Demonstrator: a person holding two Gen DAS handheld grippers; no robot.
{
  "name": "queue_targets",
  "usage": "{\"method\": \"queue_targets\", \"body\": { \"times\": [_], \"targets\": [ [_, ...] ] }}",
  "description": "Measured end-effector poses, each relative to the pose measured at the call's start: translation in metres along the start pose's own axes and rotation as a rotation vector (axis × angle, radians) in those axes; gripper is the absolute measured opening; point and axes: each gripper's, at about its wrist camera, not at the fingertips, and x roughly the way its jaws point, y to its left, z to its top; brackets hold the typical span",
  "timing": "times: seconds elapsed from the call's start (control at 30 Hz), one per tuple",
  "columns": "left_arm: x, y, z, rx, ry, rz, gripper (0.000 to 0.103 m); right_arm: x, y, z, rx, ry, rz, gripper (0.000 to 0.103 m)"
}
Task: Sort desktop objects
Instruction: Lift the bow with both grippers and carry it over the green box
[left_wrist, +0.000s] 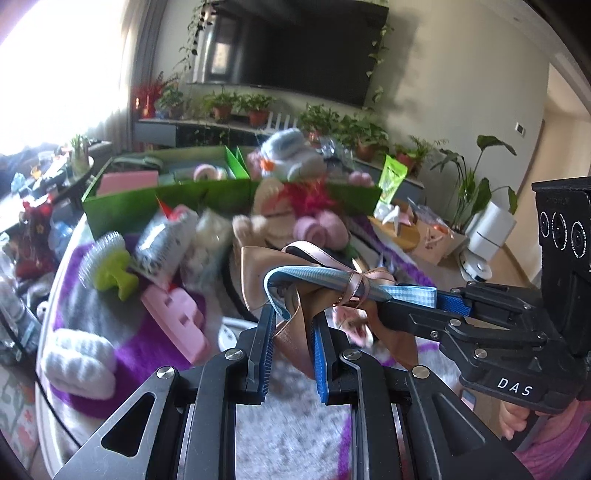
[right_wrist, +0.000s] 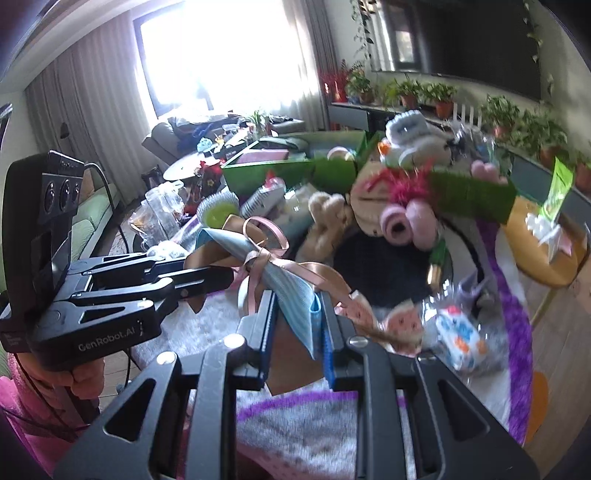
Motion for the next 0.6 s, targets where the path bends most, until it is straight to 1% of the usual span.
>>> {"method": "queue_targets", "body": {
  "times": [0.13,0.6],
  "targets": [
    [-0.003,0.006,0.012,0.006,-0.024,0.016,0.018,0.001,0.003,0.013,-0.017,-0.017,0.007,0.022],
    [0.002,0.029,0.045,0.01,-0.064,0.059,0.018,0.022,0.006,0.053,-0.027,-0.046,0.038,0.022]
  ]
}}
